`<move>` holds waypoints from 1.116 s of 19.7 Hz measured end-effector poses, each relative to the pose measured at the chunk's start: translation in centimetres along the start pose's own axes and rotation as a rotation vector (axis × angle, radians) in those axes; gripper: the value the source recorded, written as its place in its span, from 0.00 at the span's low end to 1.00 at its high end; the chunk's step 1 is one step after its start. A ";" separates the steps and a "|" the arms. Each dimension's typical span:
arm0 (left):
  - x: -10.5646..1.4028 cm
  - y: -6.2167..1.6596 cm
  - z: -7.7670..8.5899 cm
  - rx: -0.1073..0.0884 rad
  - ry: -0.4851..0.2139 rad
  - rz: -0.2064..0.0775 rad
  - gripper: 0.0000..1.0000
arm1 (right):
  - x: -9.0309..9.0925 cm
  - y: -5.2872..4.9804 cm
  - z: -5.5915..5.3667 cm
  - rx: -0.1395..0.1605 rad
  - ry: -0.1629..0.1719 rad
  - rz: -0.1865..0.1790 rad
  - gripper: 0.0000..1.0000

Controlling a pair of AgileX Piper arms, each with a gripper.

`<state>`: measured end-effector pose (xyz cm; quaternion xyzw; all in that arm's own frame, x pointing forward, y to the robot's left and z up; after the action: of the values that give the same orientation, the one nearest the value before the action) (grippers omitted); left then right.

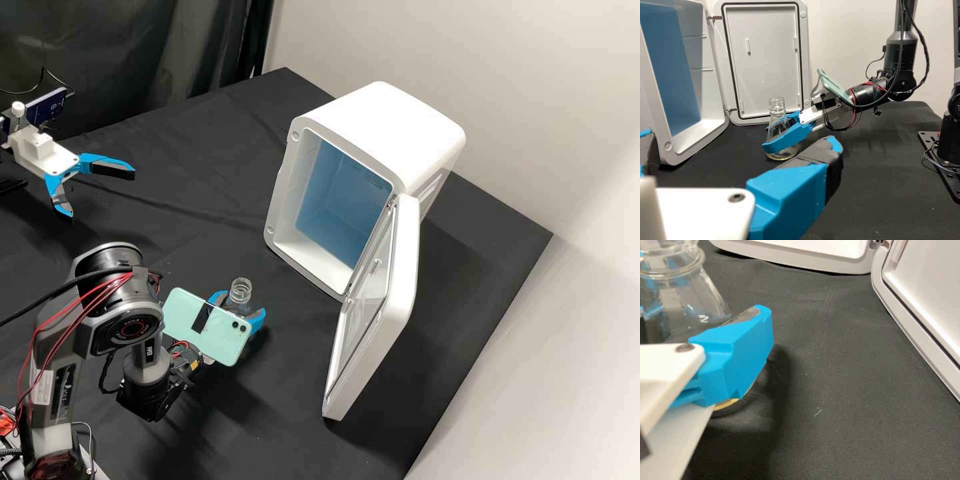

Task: Place the flask in the incubator

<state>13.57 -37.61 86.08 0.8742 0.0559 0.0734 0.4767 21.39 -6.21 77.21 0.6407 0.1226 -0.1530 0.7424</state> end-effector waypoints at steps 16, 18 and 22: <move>0.1 -0.06 0.3 0.001 -0.021 -0.004 1.00 | -4.1 5.6 -0.6 0.186 -0.022 0.302 0.00; 0.1 -0.06 0.3 0.001 -0.021 -0.004 1.00 | -4.7 6.1 -0.5 0.211 -0.024 0.342 0.00; 0.1 -0.06 0.3 0.001 -0.021 -0.004 1.00 | -5.6 6.9 -0.7 0.234 -0.020 0.397 0.00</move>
<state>13.74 -37.81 85.88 0.8751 0.0529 0.0632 0.4768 18.91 -4.24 85.57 0.7323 -0.0318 -0.0235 0.6798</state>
